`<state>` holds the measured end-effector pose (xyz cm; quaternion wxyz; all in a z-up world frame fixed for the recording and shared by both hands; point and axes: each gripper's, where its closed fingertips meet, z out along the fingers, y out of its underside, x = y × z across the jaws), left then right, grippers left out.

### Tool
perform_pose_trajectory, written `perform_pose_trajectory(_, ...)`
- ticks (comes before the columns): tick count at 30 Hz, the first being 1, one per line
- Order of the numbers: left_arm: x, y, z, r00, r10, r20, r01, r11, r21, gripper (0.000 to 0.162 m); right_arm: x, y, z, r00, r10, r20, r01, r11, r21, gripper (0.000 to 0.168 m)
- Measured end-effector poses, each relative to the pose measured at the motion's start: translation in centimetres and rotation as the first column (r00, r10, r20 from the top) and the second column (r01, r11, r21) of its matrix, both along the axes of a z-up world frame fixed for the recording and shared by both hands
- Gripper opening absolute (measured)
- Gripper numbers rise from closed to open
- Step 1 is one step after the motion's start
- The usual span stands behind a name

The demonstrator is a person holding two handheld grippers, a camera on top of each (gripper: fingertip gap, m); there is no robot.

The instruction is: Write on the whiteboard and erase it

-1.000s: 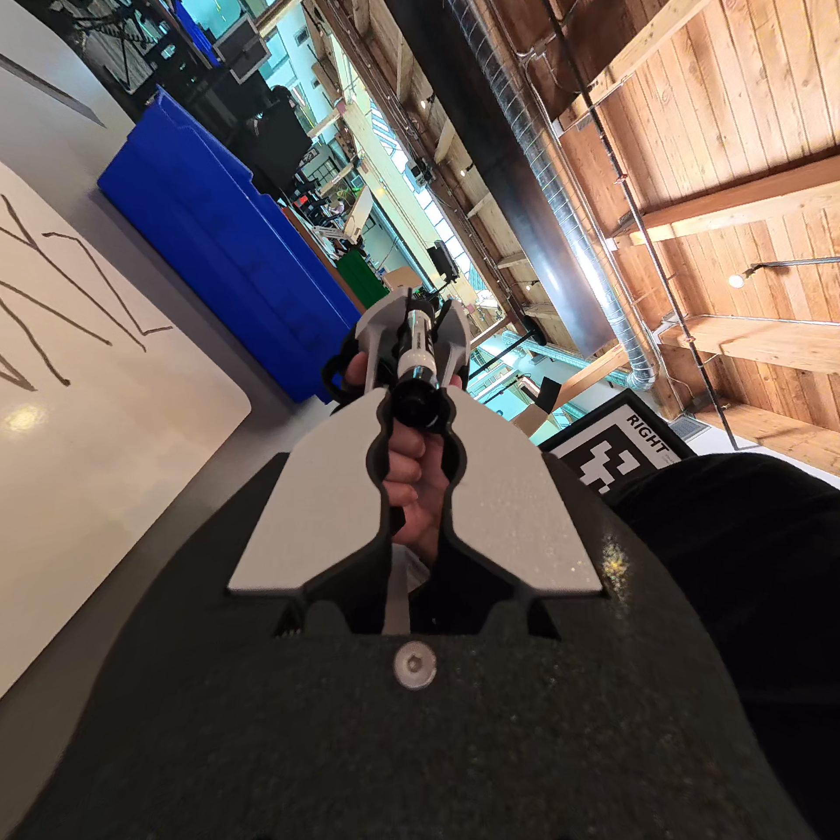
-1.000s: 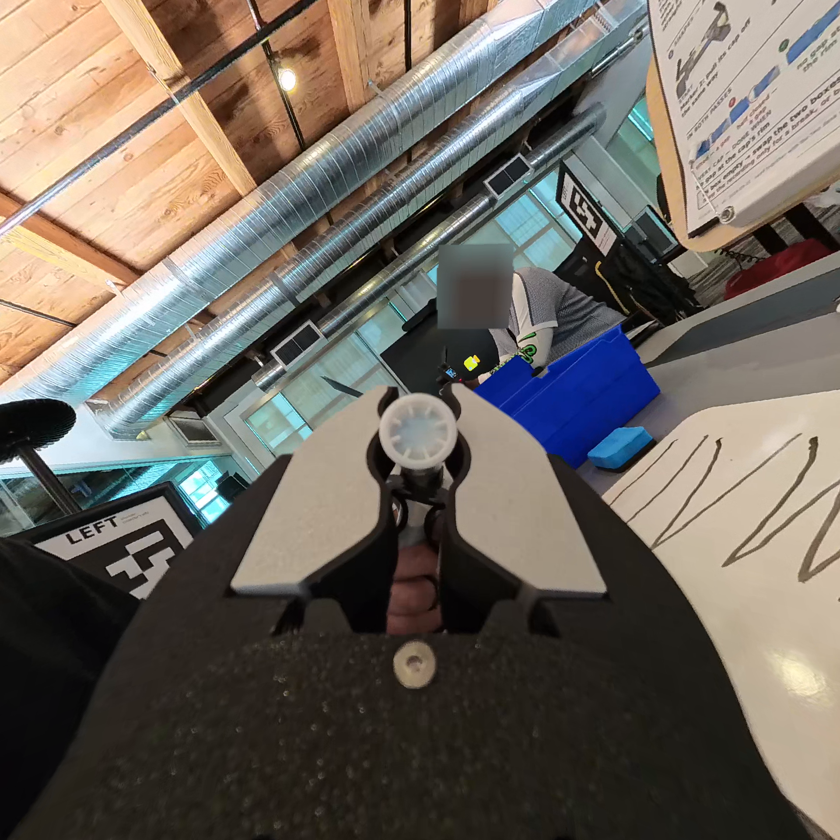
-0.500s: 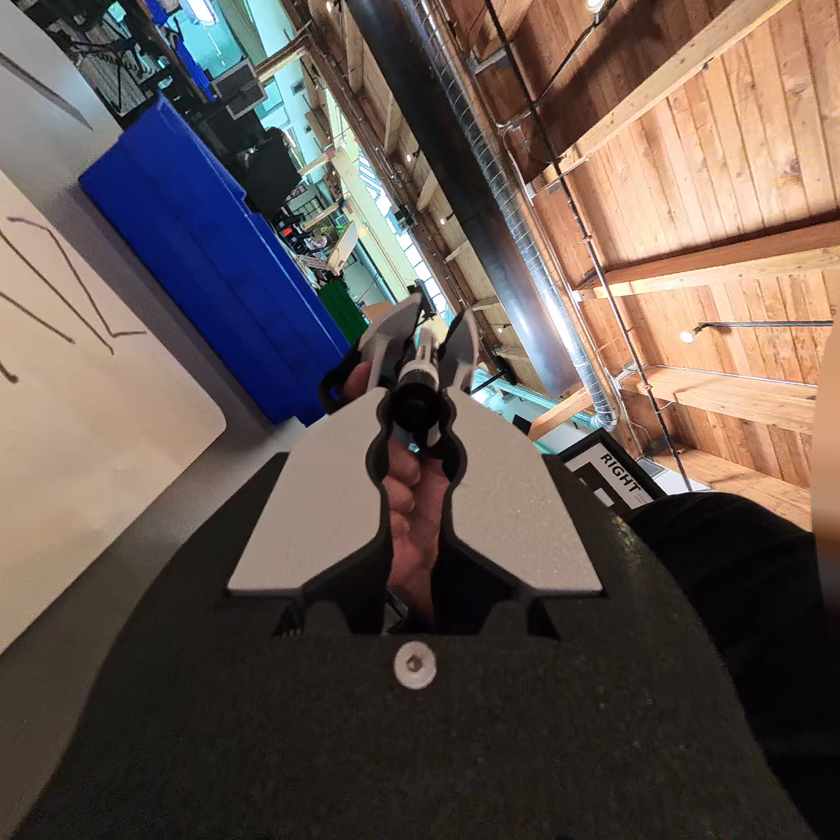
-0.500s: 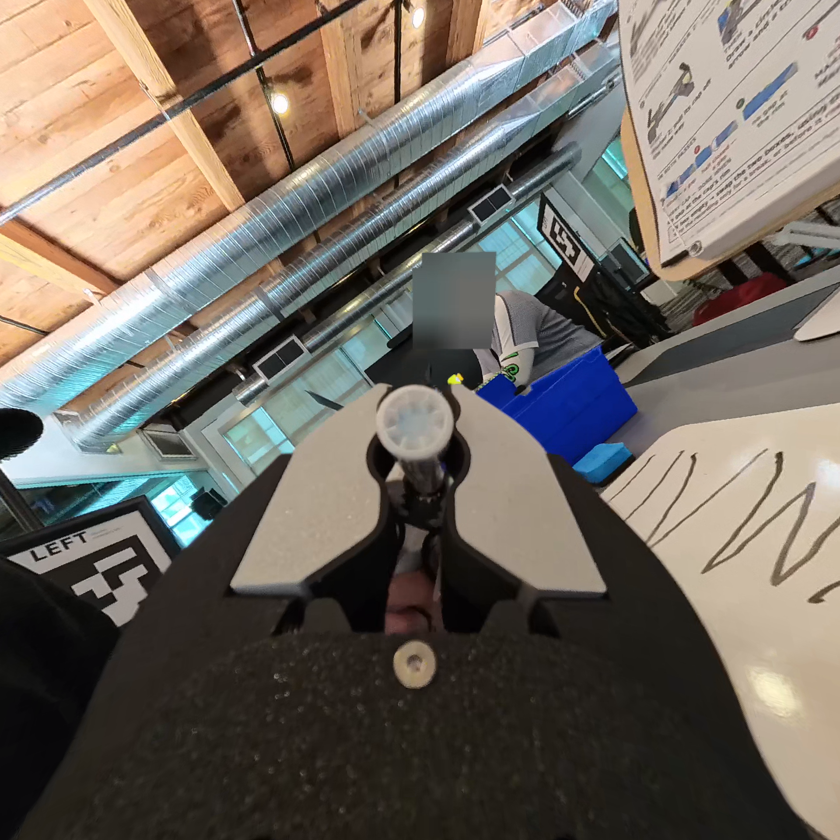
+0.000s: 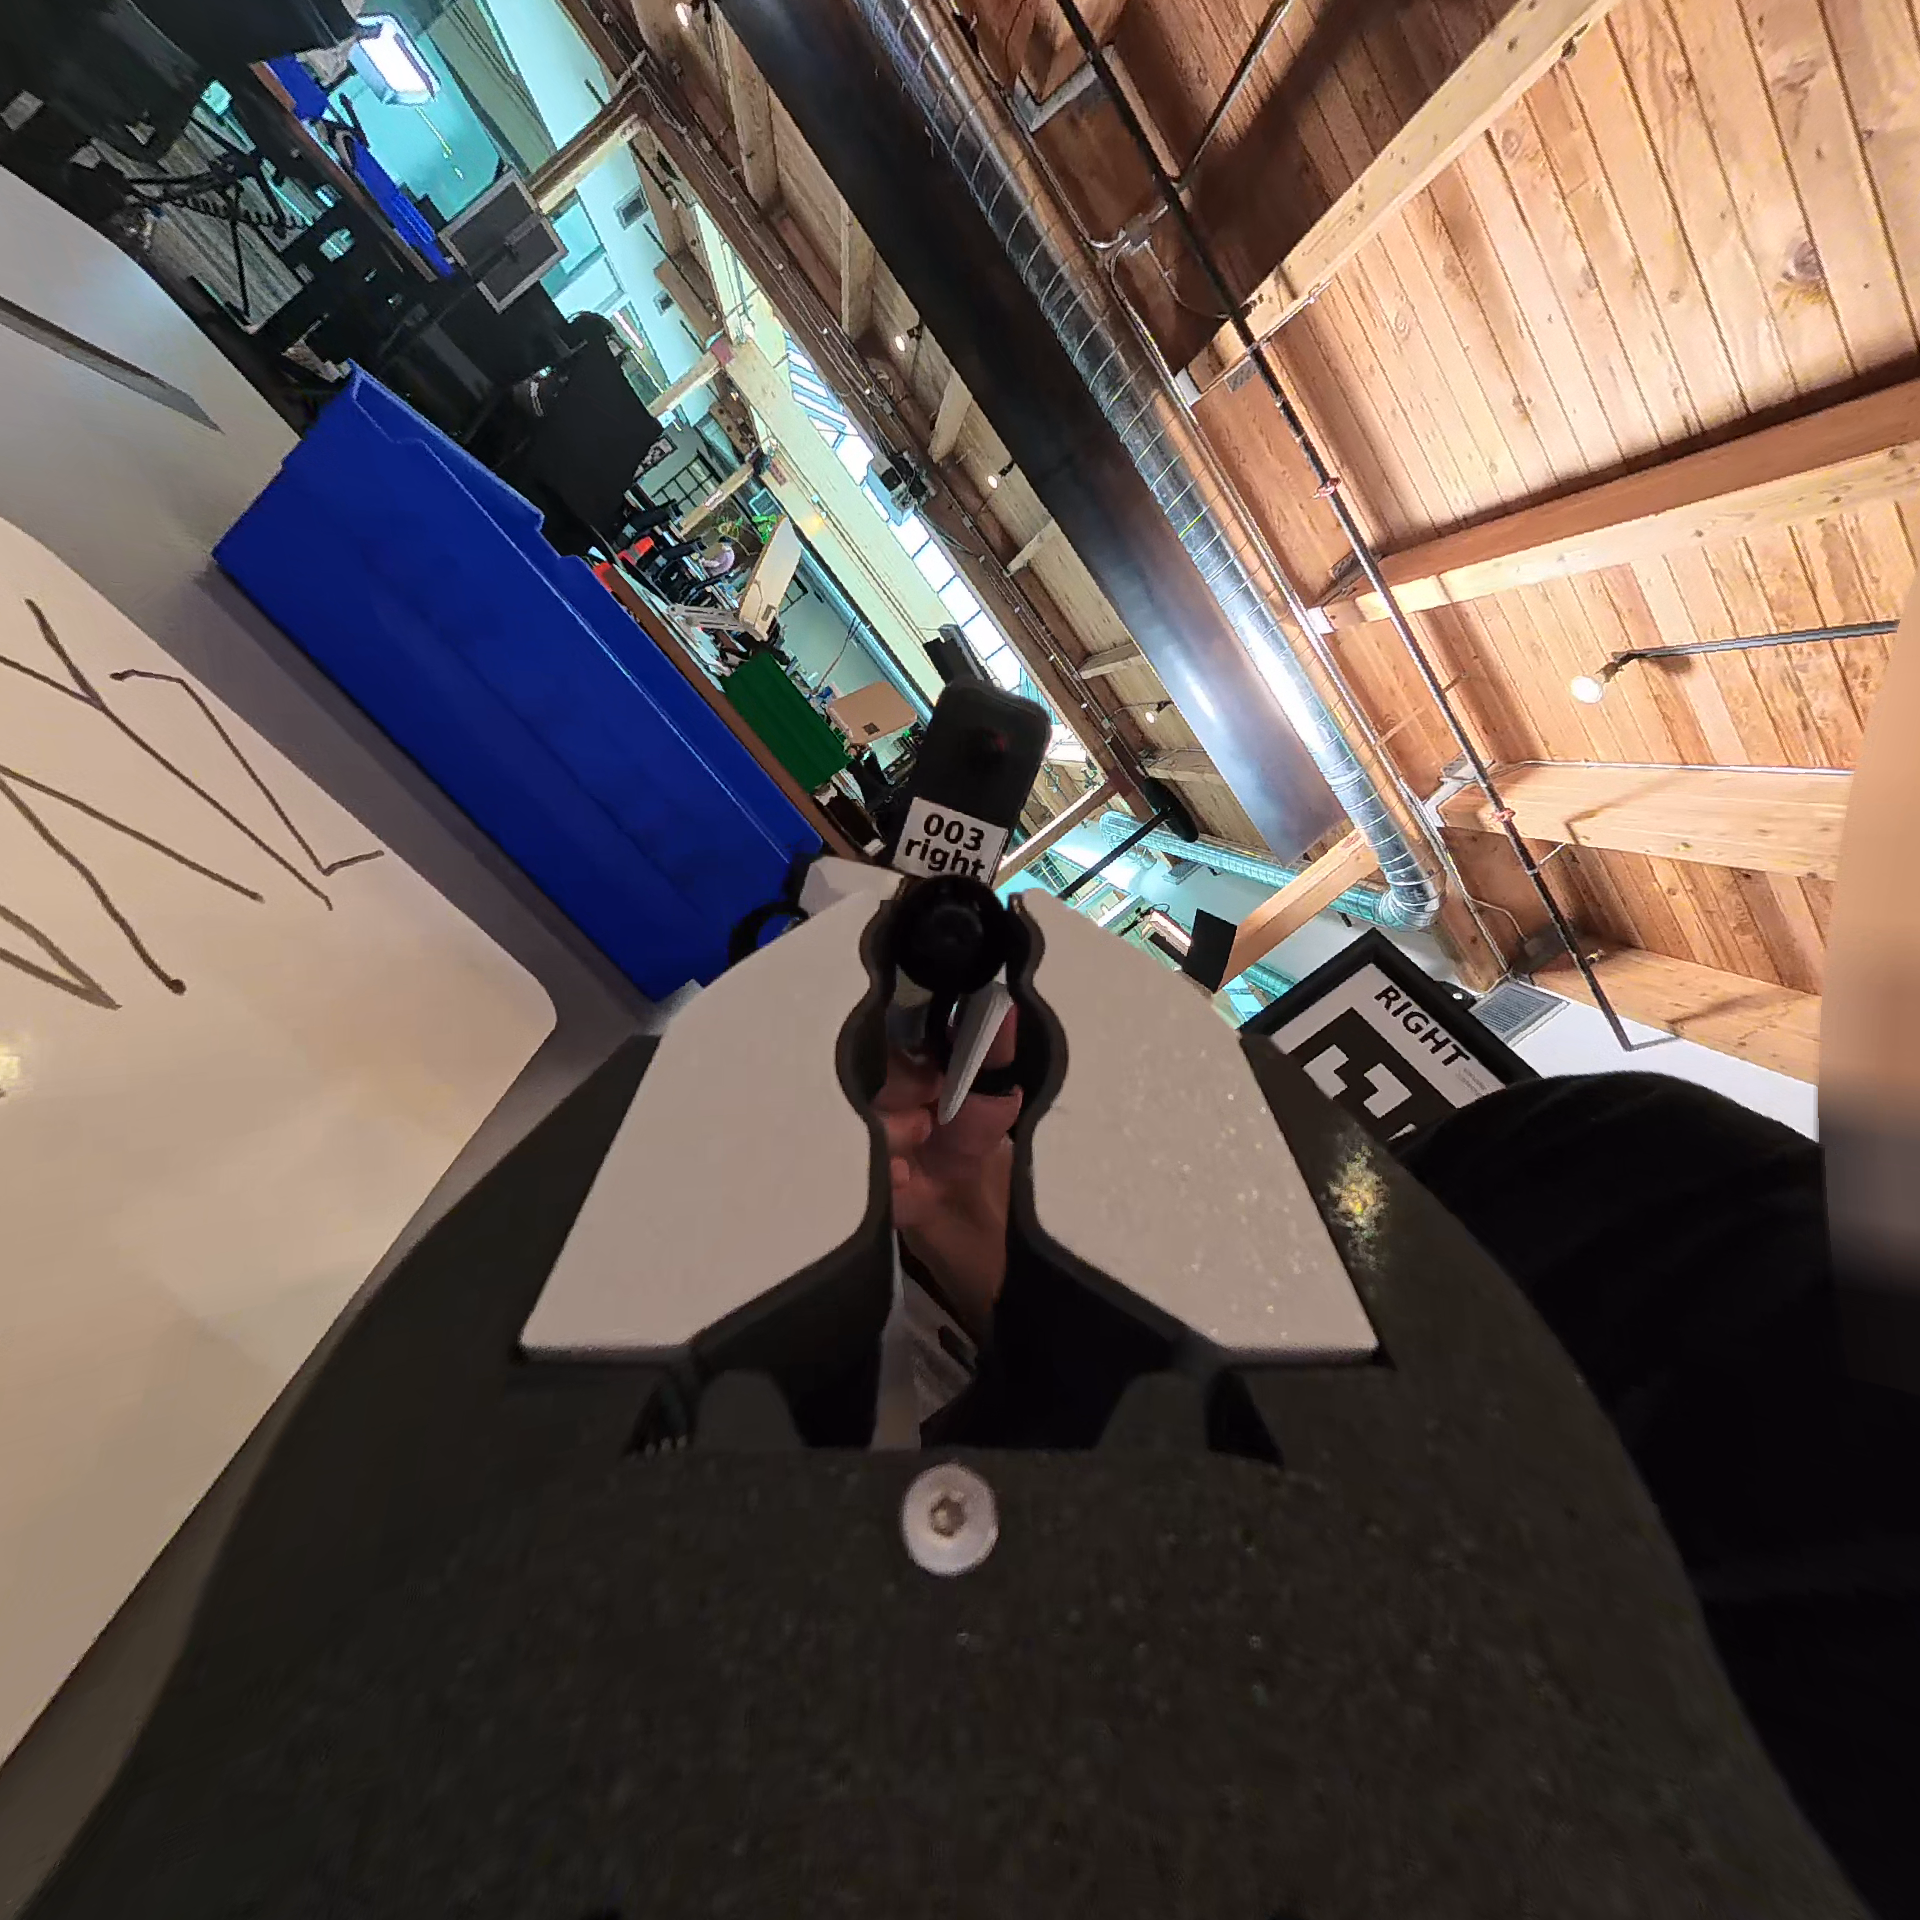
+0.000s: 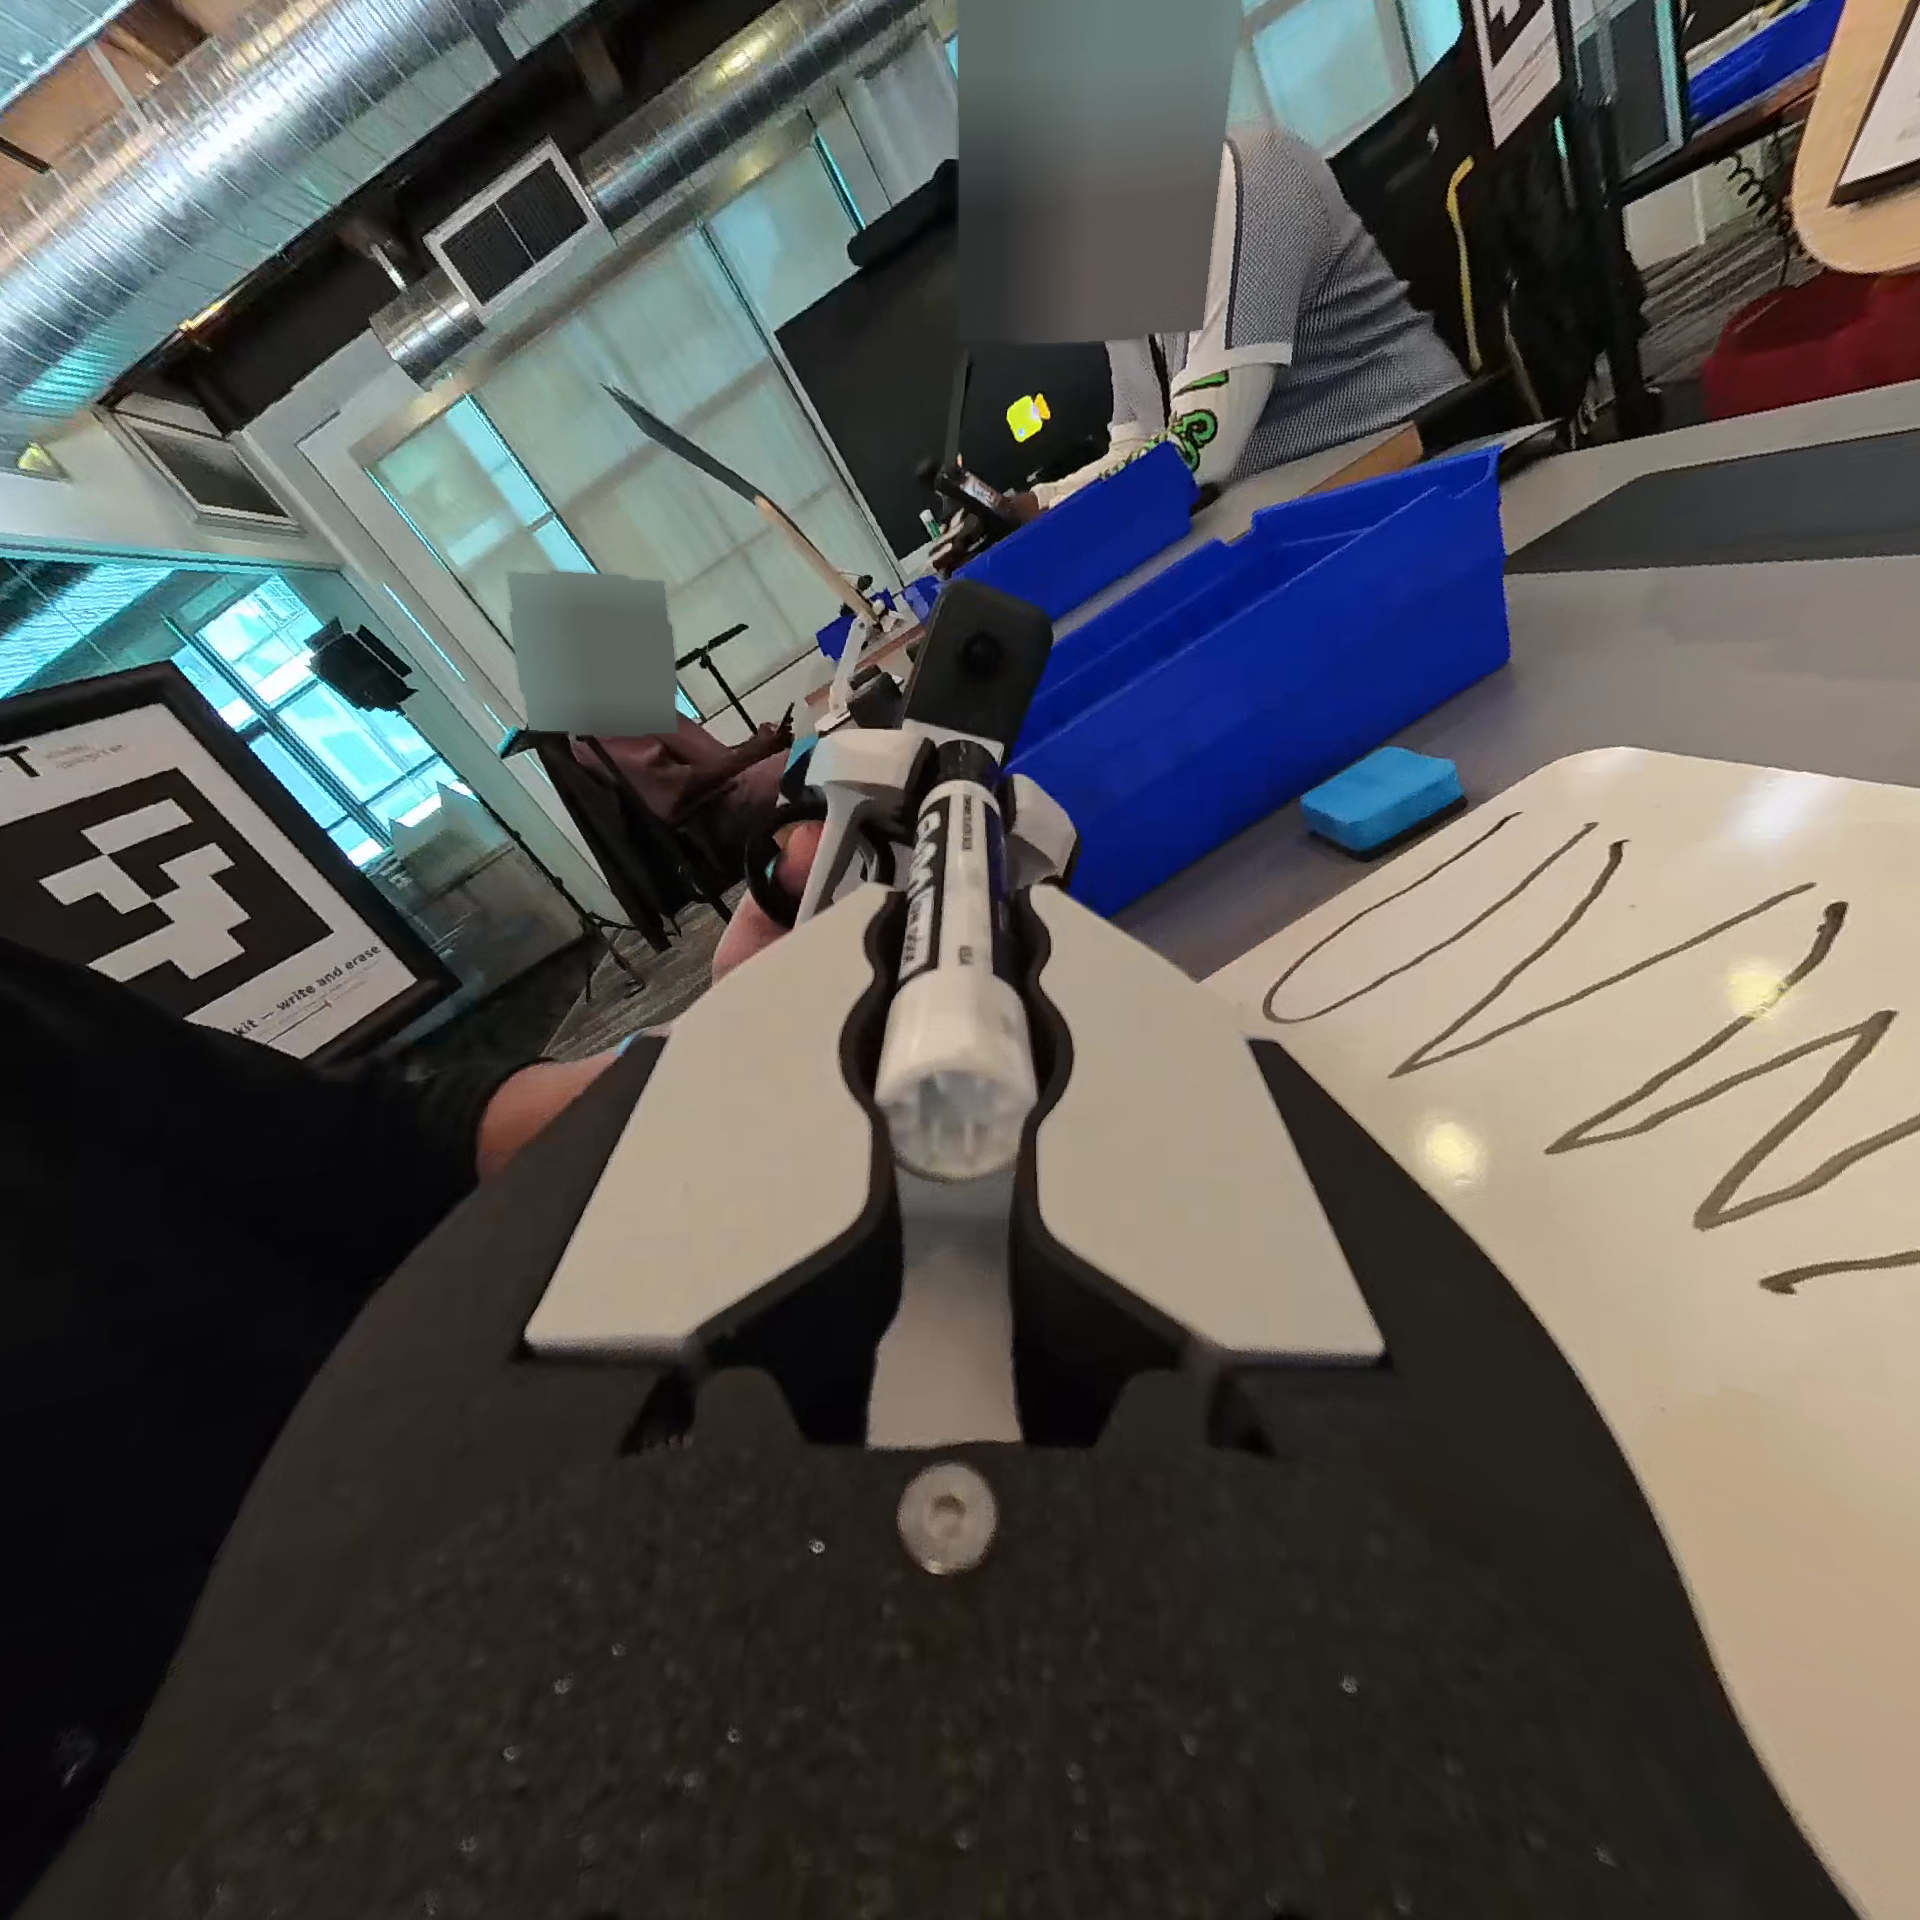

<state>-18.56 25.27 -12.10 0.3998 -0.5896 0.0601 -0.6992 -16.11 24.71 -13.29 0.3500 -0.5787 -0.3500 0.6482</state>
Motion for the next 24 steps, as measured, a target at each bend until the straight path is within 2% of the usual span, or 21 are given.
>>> perform_pose_trajectory(5,0.0,-0.2,-0.3,1.0,-0.016,-0.014,0.016,1.0,-0.011,0.021,0.3,-0.1,0.2,0.998,-0.05,0.047,0.048,0.998,0.044,0.019)
perform_pose_trajectory(7,-0.4,-1.2,-0.7,0.997,-0.018,-0.071,0.018,1.0,0.0,0.04,1.8,0.1,2.1,0.991,-0.115,0.073,0.107,0.988,0.108,0.019)
perform_pose_trajectory(9,-1.0,-2.5,-1.6,0.984,0.023,-0.174,-0.021,1.0,0.019,0.044,5.3,1.0,5.5,0.963,-0.244,0.116,0.207,0.942,0.264,0.02)
perform_pose_trajectory(11,-1.3,-4.2,-2.9,0.957,0.05,-0.285,-0.038,0.998,0.046,0.043,11.0,3.6,9.0,0.874,-0.465,0.143,0.367,0.823,0.433,0.019)
perform_pose_trajectory(13,-1.6,-5.4,-4.4,0.918,0.101,-0.384,-0.082,0.995,0.064,0.043,17.8,7.6,10.8,0.703,-0.676,0.222,0.485,0.684,0.544,0.019)
perform_pose_trajectory(15,-1.8,-6.0,-6.0,0.875,0.126,-0.467,-0.113,0.992,0.056,0.042,24.1,12.4,8.0,0.458,-0.768,0.447,0.468,0.636,0.614,0.019)
perform_pose_trajectory(16,-1.8,-6.1,-6.5,0.862,0.128,-0.491,-0.114,0.992,0.059,0.041,26.8,14.6,5.4,0.323,-0.759,0.565,0.438,0.649,0.622,0.02)
perform_pose_trajectory(17,-1.7,-6.1,-6.7,0.85,0.135,-0.509,-0.117,0.991,0.068,0.04,28.7,16.6,2.9,0.224,-0.732,0.644,0.419,0.669,0.614,0.02)
perform_pose_trajectory(18,-1.7,-5.9,-6.9,0.833,0.143,-0.534,-0.121,0.99,0.077,0.04,29.4,18.3,0.5,0.181,-0.697,0.693,0.412,0.694,0.59,0.02)
perform_pose_trajectory(20,-1.8,-5.5,-7.3,0.801,0.159,-0.578,-0.131,0.987,0.091,0.04,29.5,20.4,-4.3,0.146,-0.59,0.794,0.412,0.766,0.493,0.02)
perform_pose_trajectory(22,-1.7,-5.5,-7.6,0.789,0.156,-0.594,-0.127,0.988,0.09,0.039,30.0,22.5,-7.6,0.056,-0.558,0.828,0.39,0.776,0.497,0.02)
perform_pose_trajectory(24,-1.9,-5.5,-7.9,0.776,0.166,-0.609,-0.137,0.986,0.093,0.037,29.9,23.9,-9.8,0.033,-0.54,0.841,0.42,0.771,0.479,0.021)
